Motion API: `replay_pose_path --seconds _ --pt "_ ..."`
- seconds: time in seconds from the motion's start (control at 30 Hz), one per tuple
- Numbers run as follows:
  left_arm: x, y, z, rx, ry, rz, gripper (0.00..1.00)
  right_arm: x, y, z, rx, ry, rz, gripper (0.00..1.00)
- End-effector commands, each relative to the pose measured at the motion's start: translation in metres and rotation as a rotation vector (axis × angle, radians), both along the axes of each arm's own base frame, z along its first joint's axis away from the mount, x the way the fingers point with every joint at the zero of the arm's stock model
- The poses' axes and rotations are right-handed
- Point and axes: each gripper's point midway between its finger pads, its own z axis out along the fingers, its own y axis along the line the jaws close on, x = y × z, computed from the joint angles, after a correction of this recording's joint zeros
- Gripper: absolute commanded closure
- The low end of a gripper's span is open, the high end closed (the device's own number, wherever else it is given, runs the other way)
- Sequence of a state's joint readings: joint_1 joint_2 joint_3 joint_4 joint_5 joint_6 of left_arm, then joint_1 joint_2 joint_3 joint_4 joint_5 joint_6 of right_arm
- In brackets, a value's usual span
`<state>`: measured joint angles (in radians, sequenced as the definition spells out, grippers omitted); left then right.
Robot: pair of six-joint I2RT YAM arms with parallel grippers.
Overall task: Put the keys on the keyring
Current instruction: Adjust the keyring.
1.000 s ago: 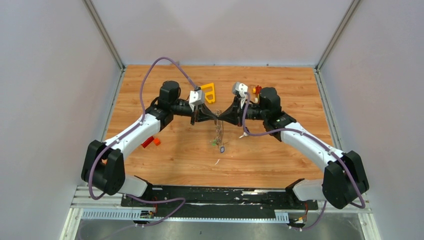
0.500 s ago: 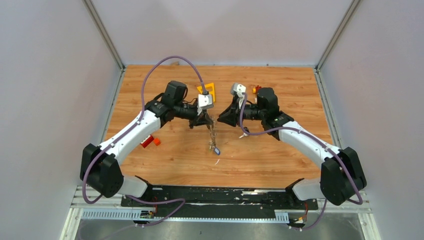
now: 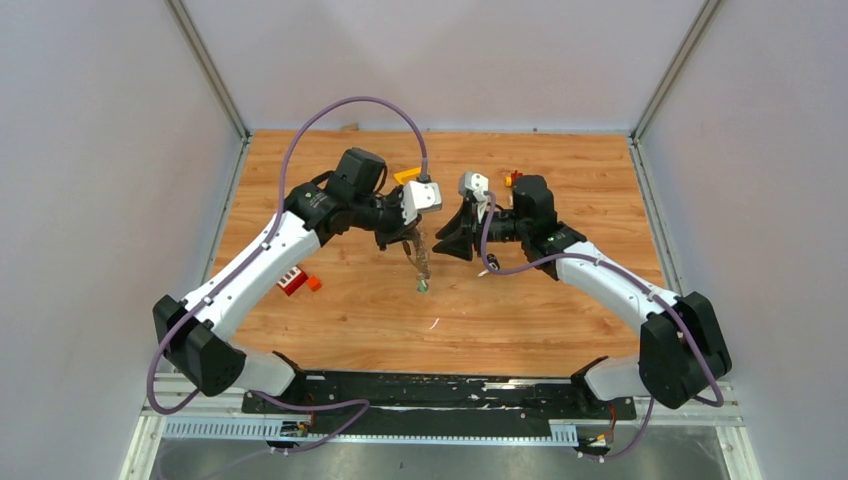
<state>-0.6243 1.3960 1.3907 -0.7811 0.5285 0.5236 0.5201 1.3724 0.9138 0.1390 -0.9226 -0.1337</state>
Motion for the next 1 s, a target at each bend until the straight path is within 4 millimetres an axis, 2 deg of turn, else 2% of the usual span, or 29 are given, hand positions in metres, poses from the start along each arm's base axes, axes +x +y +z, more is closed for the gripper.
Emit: replay_pose_path --seconds 0.0,0.4,0.67,0.83,0.97 --pt "-0.003 0.012 0.010 0.080 -0.019 0.046 1.00 -0.001 0.003 0.017 0.036 -0.069 0.054 0.63" --pt "-0.002 0.008 -0.006 0.129 0.148 0.171 1.00 0.003 0.000 0.017 0.042 -0.080 0.032 0.68" --pt "-0.005 -0.001 -0.003 0.061 0.219 0.229 1.00 0.008 -0.004 0.016 0.042 -0.100 -0.018 0.74" --pt "-0.006 -0.005 0.012 -0.017 0.166 0.211 1.00 0.007 -0.003 0.014 0.038 -0.101 -0.006 0.73" --pt "-0.006 -0.007 0.030 -0.093 0.082 0.184 1.00 0.004 -0.001 0.009 0.033 -0.081 0.026 0.65"
